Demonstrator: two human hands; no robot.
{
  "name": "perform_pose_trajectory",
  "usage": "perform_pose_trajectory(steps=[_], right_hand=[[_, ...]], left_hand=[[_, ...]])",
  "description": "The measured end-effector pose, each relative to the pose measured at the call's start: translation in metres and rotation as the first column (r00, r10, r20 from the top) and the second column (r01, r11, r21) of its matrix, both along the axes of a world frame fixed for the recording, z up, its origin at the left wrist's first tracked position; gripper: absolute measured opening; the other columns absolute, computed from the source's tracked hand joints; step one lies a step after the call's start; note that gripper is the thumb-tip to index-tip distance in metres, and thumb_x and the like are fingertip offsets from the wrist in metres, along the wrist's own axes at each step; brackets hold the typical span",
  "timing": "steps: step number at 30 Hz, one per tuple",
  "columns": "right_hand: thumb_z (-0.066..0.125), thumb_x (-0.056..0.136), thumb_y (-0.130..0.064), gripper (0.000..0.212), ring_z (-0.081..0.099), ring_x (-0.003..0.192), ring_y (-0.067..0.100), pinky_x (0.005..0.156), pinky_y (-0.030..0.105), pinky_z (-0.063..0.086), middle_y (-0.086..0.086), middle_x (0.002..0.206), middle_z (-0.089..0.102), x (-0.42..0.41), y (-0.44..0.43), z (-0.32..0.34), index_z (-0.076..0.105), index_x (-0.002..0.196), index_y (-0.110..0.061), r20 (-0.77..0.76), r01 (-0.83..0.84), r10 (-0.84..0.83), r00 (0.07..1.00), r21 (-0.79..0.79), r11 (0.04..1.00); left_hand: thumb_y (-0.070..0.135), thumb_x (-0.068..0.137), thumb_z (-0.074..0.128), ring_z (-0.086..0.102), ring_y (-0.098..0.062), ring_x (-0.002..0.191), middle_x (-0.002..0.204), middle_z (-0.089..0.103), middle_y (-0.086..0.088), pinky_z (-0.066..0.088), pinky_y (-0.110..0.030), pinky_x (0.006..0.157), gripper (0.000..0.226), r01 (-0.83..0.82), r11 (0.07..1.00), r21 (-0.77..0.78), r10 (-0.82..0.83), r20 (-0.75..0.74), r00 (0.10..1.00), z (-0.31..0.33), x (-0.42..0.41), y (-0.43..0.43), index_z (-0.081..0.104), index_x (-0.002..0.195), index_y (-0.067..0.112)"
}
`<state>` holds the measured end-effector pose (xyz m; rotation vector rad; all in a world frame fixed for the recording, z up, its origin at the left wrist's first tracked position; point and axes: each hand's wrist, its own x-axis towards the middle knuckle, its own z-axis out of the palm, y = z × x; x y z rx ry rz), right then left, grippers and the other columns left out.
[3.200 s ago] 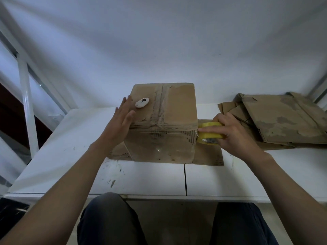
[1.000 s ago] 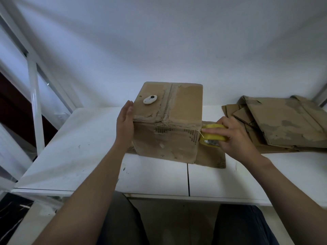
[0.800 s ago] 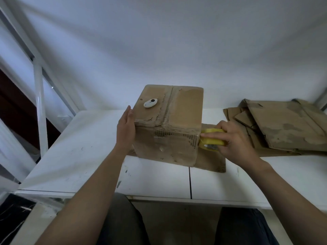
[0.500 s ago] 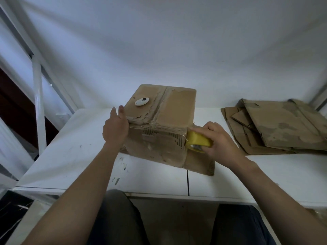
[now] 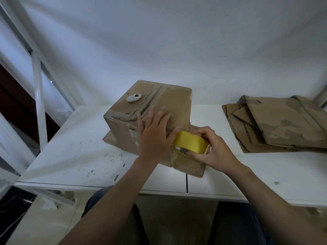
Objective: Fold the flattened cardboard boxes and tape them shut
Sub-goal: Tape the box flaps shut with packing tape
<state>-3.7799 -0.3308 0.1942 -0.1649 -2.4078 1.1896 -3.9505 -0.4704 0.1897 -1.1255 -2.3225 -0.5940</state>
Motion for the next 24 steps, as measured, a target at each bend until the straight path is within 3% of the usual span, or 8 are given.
perform_pose_trajectory(steps=[4, 7, 9, 11, 16, 19, 24], right_hand=[[0.086, 0.075, -0.043, 0.049, 0.05, 0.102, -0.015, 0.076, 0.003, 0.038, -0.028, 0.107, 0.058, -0.012, -0.005, 0.005, 0.053, 0.11, -0.042, 0.051, 0.09, -0.094, 0.994, 0.082, 0.993], [0.086, 0.074, -0.043, 0.04, 0.057, 0.089, -0.003, 0.068, 0.014, 0.043, -0.017, 0.097, 0.062, -0.023, 0.001, 0.009, 0.056, 0.101, -0.039, 0.174, 0.071, -0.098, 0.98, 0.156, 0.985], [0.086, 0.072, -0.042, 0.04, 0.058, 0.086, 0.003, 0.07, 0.025, 0.05, -0.012, 0.093, 0.063, -0.03, 0.0, 0.007, 0.058, 0.099, -0.035, 0.229, 0.073, -0.103, 0.968, 0.137, 0.988], [0.085, 0.073, -0.04, 0.041, 0.058, 0.09, 0.005, 0.076, 0.027, 0.052, -0.01, 0.097, 0.064, -0.036, -0.002, 0.005, 0.059, 0.104, -0.033, 0.251, 0.074, -0.102, 0.962, 0.121, 0.99], [0.081, 0.081, -0.042, 0.054, 0.052, 0.109, -0.008, 0.083, 0.01, 0.044, -0.025, 0.119, 0.055, -0.021, 0.004, -0.01, 0.05, 0.126, -0.041, 0.187, -0.014, 0.007, 0.982, 0.039, 0.999], [0.082, 0.083, -0.031, 0.061, 0.052, 0.115, -0.004, 0.085, 0.012, 0.046, -0.022, 0.125, 0.052, -0.003, 0.005, -0.028, 0.045, 0.131, -0.04, 0.13, -0.043, 0.05, 0.99, -0.05, 0.998], [0.082, 0.083, -0.03, 0.05, 0.056, 0.111, 0.003, 0.087, 0.014, 0.044, -0.008, 0.122, 0.063, -0.004, 0.006, -0.029, 0.061, 0.128, -0.028, 0.015, 0.015, -0.016, 1.0, 0.107, 0.994]], left_hand=[[0.064, 0.09, 0.05, 0.028, -0.025, 0.149, 0.151, 0.047, 0.0, 0.006, -0.062, 0.12, 0.053, -0.001, 0.998, 0.056, -0.001, 0.025, 1.0, -0.003, 0.002, -0.008, 0.065, 0.125, 0.027], [0.07, 0.089, 0.051, 0.019, -0.028, 0.152, 0.154, 0.04, -0.002, 0.002, -0.065, 0.119, 0.059, -0.077, 0.997, 0.021, 0.076, 0.049, 0.996, -0.012, 0.006, -0.011, 0.06, 0.131, 0.03], [0.071, 0.09, 0.049, 0.015, -0.03, 0.153, 0.156, 0.037, -0.005, 0.008, -0.069, 0.116, 0.06, -0.121, 0.993, 0.011, 0.121, 0.054, 0.991, -0.019, 0.011, -0.011, 0.057, 0.133, 0.029], [0.069, 0.092, 0.047, 0.016, -0.036, 0.152, 0.155, 0.037, -0.01, 0.016, -0.073, 0.112, 0.059, -0.158, 0.987, 0.023, 0.157, 0.046, 0.987, -0.024, 0.014, -0.01, 0.054, 0.132, 0.026], [0.06, 0.102, 0.033, 0.02, -0.047, 0.148, 0.145, 0.046, -0.022, 0.022, -0.074, 0.108, 0.054, -0.158, 0.986, 0.058, 0.16, -0.014, 0.987, -0.03, 0.02, -0.002, 0.044, 0.131, 0.016], [0.056, 0.102, 0.039, 0.021, -0.047, 0.147, 0.144, 0.046, -0.022, 0.023, -0.074, 0.107, 0.051, -0.149, 0.986, 0.075, 0.15, -0.012, 0.989, -0.033, 0.018, -0.003, 0.044, 0.131, 0.014], [0.053, 0.102, 0.038, 0.022, -0.047, 0.147, 0.144, 0.045, -0.022, 0.021, -0.074, 0.108, 0.046, -0.142, 0.989, 0.044, 0.143, -0.015, 0.99, -0.032, 0.019, -0.005, 0.041, 0.132, 0.018]])
